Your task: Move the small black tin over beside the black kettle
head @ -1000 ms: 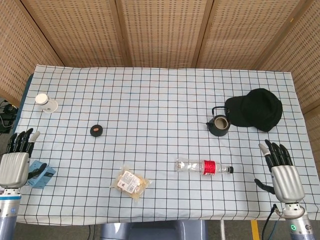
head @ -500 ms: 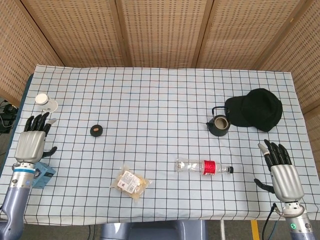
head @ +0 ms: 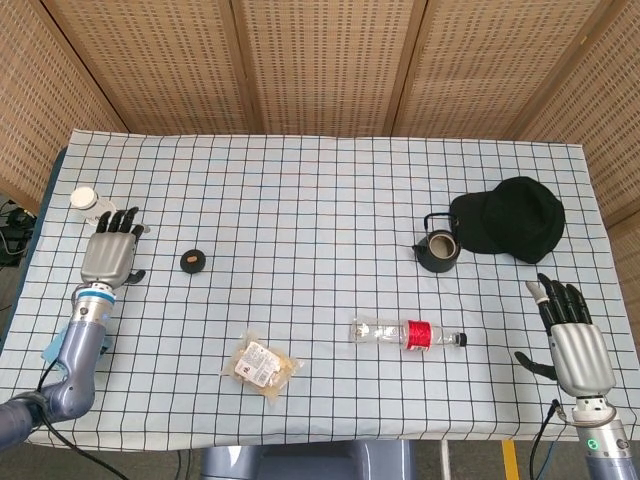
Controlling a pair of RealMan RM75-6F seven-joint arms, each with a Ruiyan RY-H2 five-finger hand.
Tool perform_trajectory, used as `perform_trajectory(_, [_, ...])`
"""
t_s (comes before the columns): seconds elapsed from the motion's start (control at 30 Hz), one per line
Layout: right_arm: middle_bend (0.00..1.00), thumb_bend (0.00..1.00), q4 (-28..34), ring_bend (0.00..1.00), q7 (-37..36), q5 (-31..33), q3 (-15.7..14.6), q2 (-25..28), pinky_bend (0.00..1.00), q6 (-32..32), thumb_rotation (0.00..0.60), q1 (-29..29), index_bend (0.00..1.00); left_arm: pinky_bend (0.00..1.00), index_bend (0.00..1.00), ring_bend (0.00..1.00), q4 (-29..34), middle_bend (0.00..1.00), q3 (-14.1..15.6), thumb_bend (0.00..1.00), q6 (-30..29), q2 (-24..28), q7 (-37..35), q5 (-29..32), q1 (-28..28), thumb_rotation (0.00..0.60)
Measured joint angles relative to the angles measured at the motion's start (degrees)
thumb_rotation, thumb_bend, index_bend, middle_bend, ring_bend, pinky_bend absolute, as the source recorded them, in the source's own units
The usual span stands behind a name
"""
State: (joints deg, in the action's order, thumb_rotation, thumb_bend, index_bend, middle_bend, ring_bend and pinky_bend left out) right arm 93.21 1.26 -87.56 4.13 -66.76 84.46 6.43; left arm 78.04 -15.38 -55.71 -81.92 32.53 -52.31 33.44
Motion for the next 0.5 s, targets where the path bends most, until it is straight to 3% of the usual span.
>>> perform_trajectory(0.5, [0.0, 0.19, -1.0, 0.0, -1.3, 2.6, 1.0, 0.2, 0.0, -1.1, 0.6, 0.3, 0.0, 0.0, 0.25, 0.0, -13.2, 0.0, 1.5, 0.19, 7.2, -10.5, 5.1, 8.4, 8.4, 0.6])
